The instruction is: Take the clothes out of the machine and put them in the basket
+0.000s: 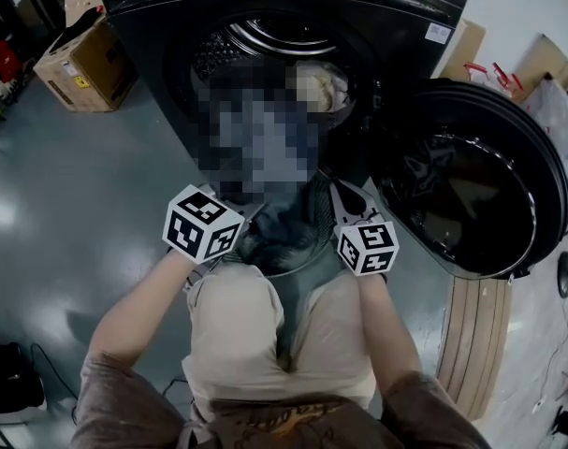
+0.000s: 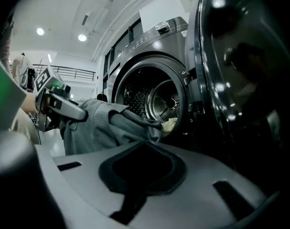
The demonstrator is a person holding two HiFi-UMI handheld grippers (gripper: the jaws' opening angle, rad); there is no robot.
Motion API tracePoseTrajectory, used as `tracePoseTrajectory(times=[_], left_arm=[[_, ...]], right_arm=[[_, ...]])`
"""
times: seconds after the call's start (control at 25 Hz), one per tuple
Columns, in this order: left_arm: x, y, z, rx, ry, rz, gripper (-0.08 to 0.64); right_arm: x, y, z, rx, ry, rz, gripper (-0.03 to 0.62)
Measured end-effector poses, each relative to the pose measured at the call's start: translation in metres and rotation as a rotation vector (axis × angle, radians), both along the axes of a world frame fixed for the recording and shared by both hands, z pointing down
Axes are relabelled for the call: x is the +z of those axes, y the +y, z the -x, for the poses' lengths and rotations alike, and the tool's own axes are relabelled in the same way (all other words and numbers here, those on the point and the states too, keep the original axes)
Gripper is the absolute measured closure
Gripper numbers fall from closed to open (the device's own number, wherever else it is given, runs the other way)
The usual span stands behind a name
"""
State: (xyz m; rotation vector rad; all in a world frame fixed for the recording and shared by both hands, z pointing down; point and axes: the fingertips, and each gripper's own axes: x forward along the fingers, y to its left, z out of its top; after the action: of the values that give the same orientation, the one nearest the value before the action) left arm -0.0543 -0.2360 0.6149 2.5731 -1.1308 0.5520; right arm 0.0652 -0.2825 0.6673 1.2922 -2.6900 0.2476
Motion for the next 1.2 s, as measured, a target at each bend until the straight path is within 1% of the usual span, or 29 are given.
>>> tracePoseTrajectory(times=[0.08, 0.16, 0.24, 0.4, 0.6, 0.68, 0.84, 0.96, 1.04, 1.2], left_arm=[[0.005, 0.0, 0.001, -0.003, -0.019, 0.011, 0.409], [0.006, -0.001, 0.004, -0.011, -0.04, 0.007, 0.339], [0.002, -0.003, 0.008, -0.027, -0.037, -0.007, 0.298], [-0.005, -0.015, 0.02, -0.071, -0.011, -0.04, 0.29], [0.006, -0.048, 0.028, -0.123, -0.035, -0.063, 0.261], [0.016, -0.067, 0.029, -0.139, -0.058, -0.067, 0.242], [0.038, -0.118, 0.039, -0.197, -0.132, -0.084, 0.206], [0.047, -0.156, 0.046, -0.239, -0.164, -0.091, 0.183], [0.054, -0.178, 0.05, -0.268, -0.175, -0.074, 0.174], [0.081, -0.204, 0.056, -0.318, -0.217, -0.005, 0.166]], right_arm=[[0.002, -0.001, 0.0, 0.001, -0.001, 0.006, 0.594], [0.001, -0.001, 0.001, -0.003, -0.001, 0.003, 0.595], [-0.001, 0.0, 0.0, -0.003, -0.001, -0.001, 0.594], [-0.005, 0.002, -0.004, 0.008, -0.019, 0.001, 0.595], [-0.011, 0.009, -0.006, 0.005, -0.018, -0.008, 0.595], [-0.013, 0.01, -0.008, 0.011, -0.019, -0.011, 0.595], [-0.018, 0.014, -0.011, 0.02, -0.016, -0.02, 0.595], [-0.021, 0.017, -0.013, 0.023, -0.004, -0.029, 0.594], [-0.022, 0.017, -0.015, 0.028, 0.001, -0.031, 0.594], [-0.022, 0.018, -0.02, 0.043, 0.001, -0.03, 0.594]])
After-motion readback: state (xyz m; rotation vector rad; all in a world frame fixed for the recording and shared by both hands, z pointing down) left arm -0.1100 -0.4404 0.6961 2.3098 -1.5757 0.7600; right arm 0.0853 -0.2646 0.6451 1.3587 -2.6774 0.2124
